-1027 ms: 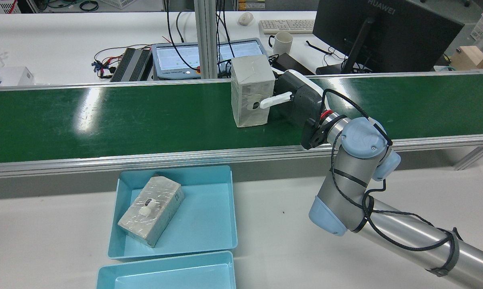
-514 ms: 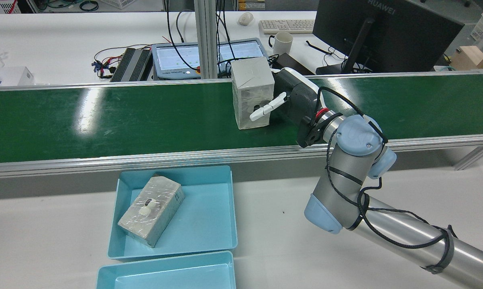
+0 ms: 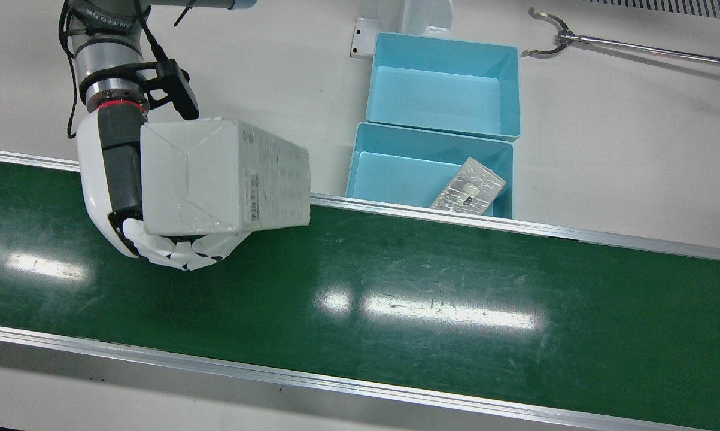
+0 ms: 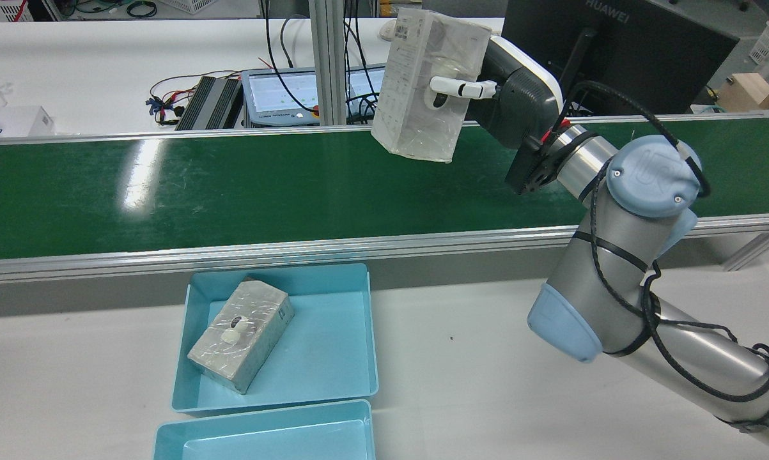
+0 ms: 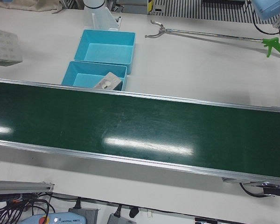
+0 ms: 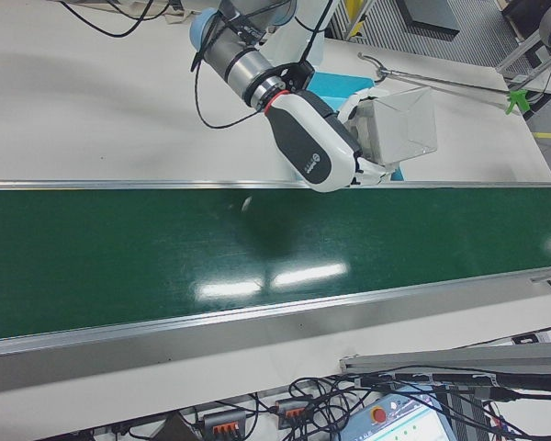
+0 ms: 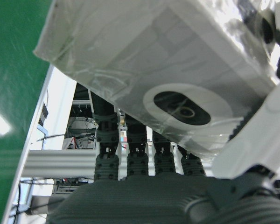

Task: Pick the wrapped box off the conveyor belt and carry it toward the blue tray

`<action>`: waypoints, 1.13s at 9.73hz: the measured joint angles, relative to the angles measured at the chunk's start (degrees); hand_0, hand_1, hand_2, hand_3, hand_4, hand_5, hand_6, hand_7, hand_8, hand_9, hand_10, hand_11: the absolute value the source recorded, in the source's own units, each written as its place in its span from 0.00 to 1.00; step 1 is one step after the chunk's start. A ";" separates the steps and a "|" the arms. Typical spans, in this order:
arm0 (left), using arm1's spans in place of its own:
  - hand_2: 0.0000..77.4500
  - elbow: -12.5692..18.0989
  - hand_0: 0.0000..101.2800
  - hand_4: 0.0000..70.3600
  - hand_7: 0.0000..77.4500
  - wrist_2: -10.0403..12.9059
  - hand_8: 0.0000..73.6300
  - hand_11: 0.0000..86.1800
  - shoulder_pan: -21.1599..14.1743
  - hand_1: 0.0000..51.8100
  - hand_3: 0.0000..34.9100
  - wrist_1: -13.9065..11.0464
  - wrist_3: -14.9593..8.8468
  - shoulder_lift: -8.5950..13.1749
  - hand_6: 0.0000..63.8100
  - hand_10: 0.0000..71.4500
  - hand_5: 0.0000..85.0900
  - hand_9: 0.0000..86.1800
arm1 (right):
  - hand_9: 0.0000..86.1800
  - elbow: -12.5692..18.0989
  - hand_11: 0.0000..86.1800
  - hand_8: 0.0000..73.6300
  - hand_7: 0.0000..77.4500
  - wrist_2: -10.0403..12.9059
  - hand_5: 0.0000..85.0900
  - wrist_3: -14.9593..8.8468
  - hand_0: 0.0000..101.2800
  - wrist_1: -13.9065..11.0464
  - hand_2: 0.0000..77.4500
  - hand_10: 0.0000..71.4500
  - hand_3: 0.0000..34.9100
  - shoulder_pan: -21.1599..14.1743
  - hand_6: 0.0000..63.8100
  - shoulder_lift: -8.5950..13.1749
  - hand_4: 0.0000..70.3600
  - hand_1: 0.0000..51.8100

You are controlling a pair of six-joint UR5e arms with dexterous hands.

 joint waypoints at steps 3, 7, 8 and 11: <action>0.01 0.00 0.00 0.00 0.01 0.00 0.01 0.01 0.00 0.00 0.00 0.00 0.00 0.00 0.01 0.00 0.01 0.01 | 0.52 0.73 0.47 0.84 0.53 0.53 0.39 -4.33 0.45 -1.30 0.42 0.96 0.00 -7.41 0.69 0.12 0.56 0.04; 0.01 0.00 0.00 0.00 0.01 0.00 0.01 0.01 0.00 0.00 0.00 0.00 0.00 0.00 0.01 0.01 0.01 0.01 | 0.71 -1.22 0.76 0.80 0.58 1.60 0.49 -7.61 0.44 -1.25 0.44 0.85 0.00 -11.17 0.70 -0.05 0.46 0.02; 0.01 0.00 0.00 0.00 0.01 0.00 0.01 0.01 0.00 0.00 0.00 0.00 0.00 0.00 0.01 0.00 0.01 0.01 | 0.71 -1.36 0.76 0.80 0.58 1.52 0.49 -7.64 0.44 -1.17 0.44 0.85 0.00 -12.26 0.70 0.06 0.46 0.02; 0.01 0.00 0.00 0.00 0.01 0.00 0.01 0.01 0.00 0.00 0.00 0.00 0.00 0.00 0.01 0.00 0.01 0.01 | 0.48 -1.03 0.65 0.49 0.50 1.32 0.34 -7.63 0.39 -1.02 0.12 0.60 0.00 -15.82 0.36 0.43 0.09 0.40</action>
